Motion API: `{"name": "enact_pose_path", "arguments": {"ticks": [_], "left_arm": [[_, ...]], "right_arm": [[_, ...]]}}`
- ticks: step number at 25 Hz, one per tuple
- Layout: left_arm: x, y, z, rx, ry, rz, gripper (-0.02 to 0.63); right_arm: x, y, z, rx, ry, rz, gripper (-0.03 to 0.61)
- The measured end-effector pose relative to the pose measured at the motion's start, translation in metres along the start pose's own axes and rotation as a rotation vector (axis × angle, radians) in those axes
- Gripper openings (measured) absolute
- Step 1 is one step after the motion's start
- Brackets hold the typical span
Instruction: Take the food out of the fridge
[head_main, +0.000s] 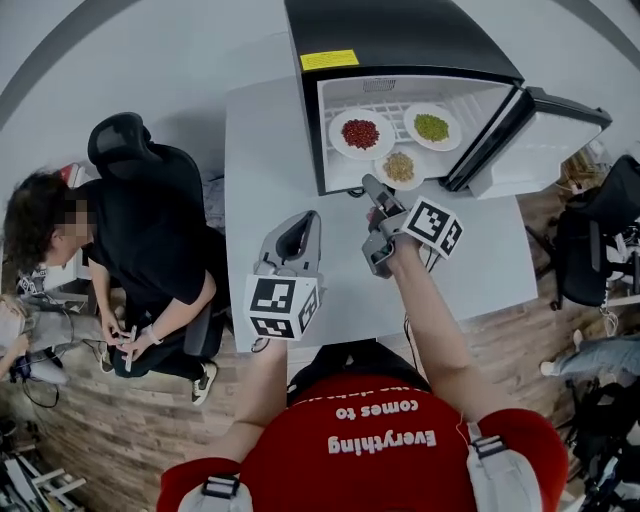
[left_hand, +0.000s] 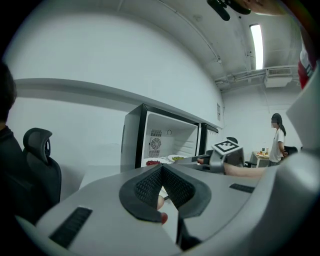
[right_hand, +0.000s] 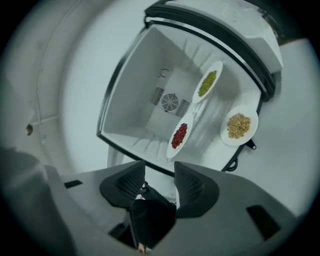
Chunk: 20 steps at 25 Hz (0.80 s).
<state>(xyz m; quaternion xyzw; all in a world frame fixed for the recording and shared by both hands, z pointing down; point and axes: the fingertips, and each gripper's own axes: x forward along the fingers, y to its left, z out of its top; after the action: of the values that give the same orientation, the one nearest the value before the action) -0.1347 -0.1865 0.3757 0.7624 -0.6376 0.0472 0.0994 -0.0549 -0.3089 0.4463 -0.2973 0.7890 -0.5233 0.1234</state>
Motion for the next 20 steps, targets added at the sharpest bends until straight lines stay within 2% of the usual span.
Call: {"name": "enact_pose_path", "arguments": {"ticks": [4,9,12,15,17,20], "left_arm": [[-0.004,0.008,-0.003,0.001,0.003,0.037,0.0],[-0.013,0.018,-0.008,-0.014,0.014,0.089,0.0],[-0.017,0.02,-0.012,-0.02,0.024,0.109,0.0],[-0.021,0.02,-0.015,-0.023,0.033,0.121,0.0],[-0.022,0.021,-0.018,-0.025,0.039,0.127,0.0],[-0.023,0.021,-0.022,-0.03,0.046,0.13,0.0]], "right_arm": [[0.026,-0.038,0.02,0.198,-0.032,-0.011,0.17],[0.05,-0.062,0.027,0.321,-0.033,-0.011,0.17],[0.061,-0.07,0.033,0.35,-0.043,-0.022,0.17],[0.069,-0.073,0.04,0.326,-0.063,-0.034,0.156],[0.071,-0.072,0.043,0.311,-0.071,-0.038,0.103],[0.072,-0.069,0.045,0.305,-0.079,-0.039,0.055]]}}
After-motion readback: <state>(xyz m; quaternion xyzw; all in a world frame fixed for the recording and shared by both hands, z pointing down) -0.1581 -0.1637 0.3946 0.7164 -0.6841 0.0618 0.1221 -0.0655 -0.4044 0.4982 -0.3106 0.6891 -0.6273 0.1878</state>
